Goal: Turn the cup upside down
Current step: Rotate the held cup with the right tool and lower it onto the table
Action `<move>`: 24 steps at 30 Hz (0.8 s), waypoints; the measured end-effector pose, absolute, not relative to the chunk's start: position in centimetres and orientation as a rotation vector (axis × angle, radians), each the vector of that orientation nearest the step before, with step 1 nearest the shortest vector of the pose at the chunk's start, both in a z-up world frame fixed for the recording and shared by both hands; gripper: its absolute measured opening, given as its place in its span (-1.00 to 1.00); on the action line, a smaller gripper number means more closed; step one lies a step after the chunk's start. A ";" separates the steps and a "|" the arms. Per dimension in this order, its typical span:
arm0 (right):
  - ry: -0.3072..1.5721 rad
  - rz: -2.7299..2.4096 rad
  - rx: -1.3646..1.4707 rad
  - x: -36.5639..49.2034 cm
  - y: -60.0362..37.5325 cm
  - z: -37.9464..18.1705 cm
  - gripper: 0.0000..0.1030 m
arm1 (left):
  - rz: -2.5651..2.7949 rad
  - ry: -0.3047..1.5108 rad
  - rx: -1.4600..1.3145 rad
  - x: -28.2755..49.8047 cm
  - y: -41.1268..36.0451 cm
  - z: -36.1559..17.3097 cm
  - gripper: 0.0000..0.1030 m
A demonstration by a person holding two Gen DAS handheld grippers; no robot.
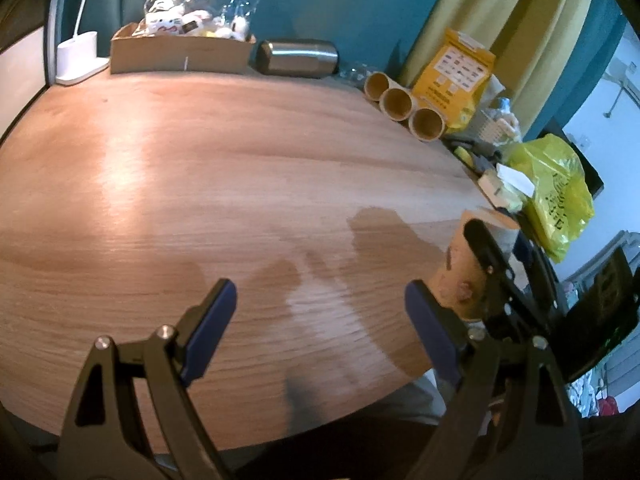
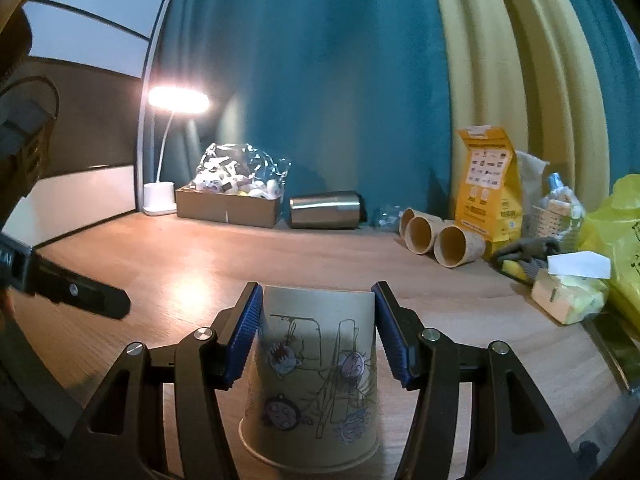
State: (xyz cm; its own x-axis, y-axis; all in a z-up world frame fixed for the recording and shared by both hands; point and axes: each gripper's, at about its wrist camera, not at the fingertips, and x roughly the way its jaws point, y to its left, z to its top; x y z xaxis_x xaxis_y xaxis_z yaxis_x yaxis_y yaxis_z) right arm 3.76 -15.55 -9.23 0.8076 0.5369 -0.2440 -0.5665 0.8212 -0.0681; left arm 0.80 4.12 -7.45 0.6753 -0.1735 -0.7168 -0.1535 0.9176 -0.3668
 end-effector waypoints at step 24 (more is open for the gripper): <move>0.329 0.604 -0.177 3.7 -14.6 -10.2 0.27 | 0.014 0.818 -0.385 0.5 3.9 -7.6 0.70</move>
State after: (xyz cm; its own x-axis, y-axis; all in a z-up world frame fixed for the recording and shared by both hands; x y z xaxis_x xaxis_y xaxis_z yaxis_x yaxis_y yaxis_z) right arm 3.71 -14.59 -10.17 0.7734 0.5264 -0.3532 -0.5821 0.8104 -0.0668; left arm 0.52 3.94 -7.56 0.6874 -0.1346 -0.7137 -0.1597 0.9306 -0.3293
